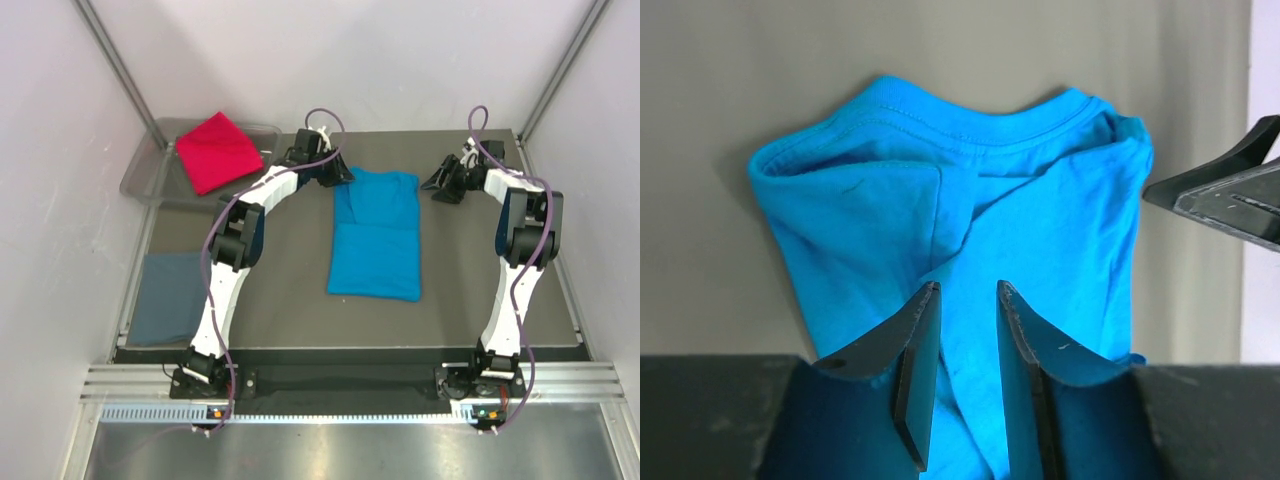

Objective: Fold and stack the t-shirts
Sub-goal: Fold the tshirt

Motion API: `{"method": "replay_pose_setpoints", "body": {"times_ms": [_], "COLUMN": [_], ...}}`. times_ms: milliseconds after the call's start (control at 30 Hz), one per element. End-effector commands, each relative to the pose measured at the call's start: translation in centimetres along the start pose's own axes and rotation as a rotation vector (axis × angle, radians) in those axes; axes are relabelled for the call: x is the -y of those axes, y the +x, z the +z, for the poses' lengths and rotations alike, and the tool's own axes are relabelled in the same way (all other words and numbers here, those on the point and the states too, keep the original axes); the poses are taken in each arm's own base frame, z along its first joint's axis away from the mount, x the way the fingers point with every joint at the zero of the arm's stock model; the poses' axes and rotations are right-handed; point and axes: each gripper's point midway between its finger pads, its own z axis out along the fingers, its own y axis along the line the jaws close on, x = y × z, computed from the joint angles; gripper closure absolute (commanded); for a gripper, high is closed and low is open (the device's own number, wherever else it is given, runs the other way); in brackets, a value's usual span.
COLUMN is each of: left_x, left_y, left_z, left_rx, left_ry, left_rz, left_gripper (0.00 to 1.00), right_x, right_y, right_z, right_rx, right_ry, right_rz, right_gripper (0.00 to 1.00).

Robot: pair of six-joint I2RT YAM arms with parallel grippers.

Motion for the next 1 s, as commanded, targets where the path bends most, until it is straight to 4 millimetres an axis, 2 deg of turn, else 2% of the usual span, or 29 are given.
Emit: {"method": "replay_pose_setpoints", "body": {"times_ms": [0, 467, 733, 867, 967], "left_x": [1.0, 0.2, 0.2, 0.2, 0.2], "left_y": [-1.3, -0.4, -0.2, -0.4, -0.2], "left_z": [-0.7, 0.3, 0.9, 1.0, 1.2], "left_rx": [0.036, 0.014, 0.006, 0.01, 0.001], "left_ry": [-0.002, -0.007, 0.01, 0.014, 0.017], "left_rz": [0.066, 0.042, 0.025, 0.022, 0.016], "left_gripper": [0.66, 0.62, 0.67, 0.74, 0.72], "right_x": [0.3, 0.7, 0.7, 0.6, 0.6], "right_y": [-0.2, 0.0, -0.1, -0.2, -0.2], "right_z": [0.6, 0.7, 0.8, 0.8, 0.8], "right_rx": [-0.004, -0.011, -0.01, -0.007, -0.008], "right_ry": [-0.003, -0.002, -0.006, -0.007, -0.008], "right_rz": [-0.012, -0.002, -0.001, 0.0, -0.002], "right_gripper": [0.44, 0.43, 0.44, 0.44, 0.44]}}
